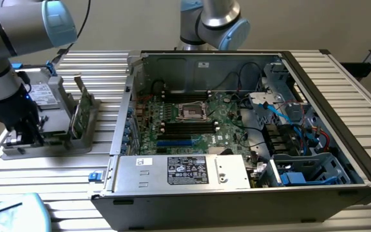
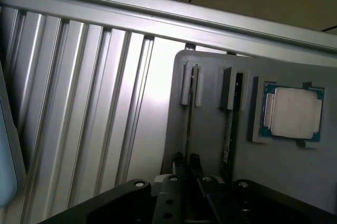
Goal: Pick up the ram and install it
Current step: 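Pick up the ram and move it above insertion slot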
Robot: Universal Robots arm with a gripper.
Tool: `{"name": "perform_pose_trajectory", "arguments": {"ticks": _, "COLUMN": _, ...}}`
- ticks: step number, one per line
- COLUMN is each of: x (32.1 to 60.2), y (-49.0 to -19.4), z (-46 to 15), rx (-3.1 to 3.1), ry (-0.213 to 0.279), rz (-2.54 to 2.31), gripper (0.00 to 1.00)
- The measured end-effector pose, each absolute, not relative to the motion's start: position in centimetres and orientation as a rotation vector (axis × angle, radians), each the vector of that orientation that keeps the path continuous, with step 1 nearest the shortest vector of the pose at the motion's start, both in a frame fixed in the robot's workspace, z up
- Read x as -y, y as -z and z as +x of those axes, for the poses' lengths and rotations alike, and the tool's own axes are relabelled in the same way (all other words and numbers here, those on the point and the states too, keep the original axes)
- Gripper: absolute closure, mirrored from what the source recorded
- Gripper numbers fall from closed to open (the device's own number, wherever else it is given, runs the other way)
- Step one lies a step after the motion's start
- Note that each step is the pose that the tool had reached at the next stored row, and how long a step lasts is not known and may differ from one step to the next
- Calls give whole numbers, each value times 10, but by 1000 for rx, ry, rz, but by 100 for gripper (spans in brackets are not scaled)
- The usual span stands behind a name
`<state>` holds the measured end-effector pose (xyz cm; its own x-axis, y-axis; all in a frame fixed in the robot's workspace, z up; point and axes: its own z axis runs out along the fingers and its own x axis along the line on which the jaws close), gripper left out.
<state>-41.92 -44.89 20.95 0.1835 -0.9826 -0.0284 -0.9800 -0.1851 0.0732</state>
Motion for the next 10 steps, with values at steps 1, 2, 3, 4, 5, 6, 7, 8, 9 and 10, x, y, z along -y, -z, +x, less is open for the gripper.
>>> {"name": "perform_pose_trajectory", "arguments": {"ticks": 1, "x": 449, "y": -213, "z": -419, "rx": 1980, "ry": 107, "rz": 2387, "gripper": 85}}
{"name": "perform_pose_trajectory", "arguments": {"ticks": 2, "x": 449, "y": -217, "z": -419, "rx": 1981, "ry": 107, "rz": 2387, "gripper": 85}}
{"name": "perform_pose_trajectory", "arguments": {"ticks": 3, "x": 449, "y": -221, "z": -419, "rx": 1981, "ry": 107, "rz": 2387, "gripper": 85}}
{"name": "perform_pose_trajectory", "arguments": {"ticks": 4, "x": 449, "y": -224, "z": -419, "rx": 1981, "ry": 107, "rz": 2387, "gripper": 85}}
{"name": "perform_pose_trajectory", "arguments": {"ticks": 5, "x": 449, "y": -228, "z": -418, "rx": 1981, "ry": 107, "rz": 2387, "gripper": 85}}
{"name": "perform_pose_trajectory", "arguments": {"ticks": 6, "x": 449, "y": -232, "z": -418, "rx": 1981, "ry": 107, "rz": 2387, "gripper": 85}}
{"name": "perform_pose_trajectory", "arguments": {"ticks": 7, "x": 449, "y": -236, "z": -417, "rx": 1981, "ry": 107, "rz": 2387, "gripper": 85}}
{"name": "perform_pose_trajectory", "arguments": {"ticks": 8, "x": 449, "y": -240, "z": -416, "rx": 1981, "ry": 107, "rz": 2387, "gripper": 85}}
{"name": "perform_pose_trajectory", "arguments": {"ticks": 9, "x": 449, "y": -245, "z": -415, "rx": 1981, "ry": 107, "rz": 2387, "gripper": 85}}
{"name": "perform_pose_trajectory", "arguments": {"ticks": 10, "x": 449, "y": -249, "z": -414, "rx": 1981, "ry": 108, "rz": 2387, "gripper": 85}}
